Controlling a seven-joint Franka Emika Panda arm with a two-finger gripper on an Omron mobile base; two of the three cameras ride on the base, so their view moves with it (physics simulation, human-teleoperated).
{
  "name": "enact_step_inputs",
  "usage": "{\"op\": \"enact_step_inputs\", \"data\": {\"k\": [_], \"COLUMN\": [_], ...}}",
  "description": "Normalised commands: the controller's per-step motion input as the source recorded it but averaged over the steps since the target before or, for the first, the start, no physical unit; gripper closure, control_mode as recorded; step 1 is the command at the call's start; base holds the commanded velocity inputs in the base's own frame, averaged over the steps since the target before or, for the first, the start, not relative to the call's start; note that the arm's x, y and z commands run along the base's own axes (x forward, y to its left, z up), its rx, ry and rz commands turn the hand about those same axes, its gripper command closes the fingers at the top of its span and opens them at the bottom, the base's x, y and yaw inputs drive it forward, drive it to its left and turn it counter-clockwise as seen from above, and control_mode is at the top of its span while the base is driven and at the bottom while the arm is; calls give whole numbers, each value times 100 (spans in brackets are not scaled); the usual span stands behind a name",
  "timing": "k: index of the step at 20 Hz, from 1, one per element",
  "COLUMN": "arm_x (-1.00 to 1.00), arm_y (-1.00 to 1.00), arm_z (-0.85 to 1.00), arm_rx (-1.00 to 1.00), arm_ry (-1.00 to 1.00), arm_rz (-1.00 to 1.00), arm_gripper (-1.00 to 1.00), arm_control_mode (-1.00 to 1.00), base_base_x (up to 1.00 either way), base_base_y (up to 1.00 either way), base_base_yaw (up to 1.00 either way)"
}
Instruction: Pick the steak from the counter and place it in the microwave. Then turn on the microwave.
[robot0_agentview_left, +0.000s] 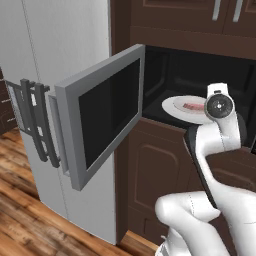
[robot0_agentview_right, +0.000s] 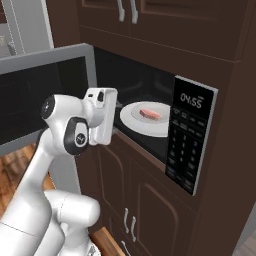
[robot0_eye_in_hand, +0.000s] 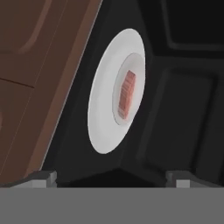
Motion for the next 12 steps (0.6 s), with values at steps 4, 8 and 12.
{"op": "enact_step_inputs", "data": {"k": [4,8,12], "arm_x": [-61,-52,-52], "arm_y": [9,21,28], "arm_z": [27,24,24], "arm_rx": [0,0,3], "arm_ry": [-10,-20,-23], "arm_rz": [-3,-13,-17], "arm_gripper": [-100,-100,-100], "arm_control_mode": [-100,-100,-100], "base_base_x": [0,0,0], "base_base_y": [0,0,0], "base_base_yaw": [0,0,0]}}
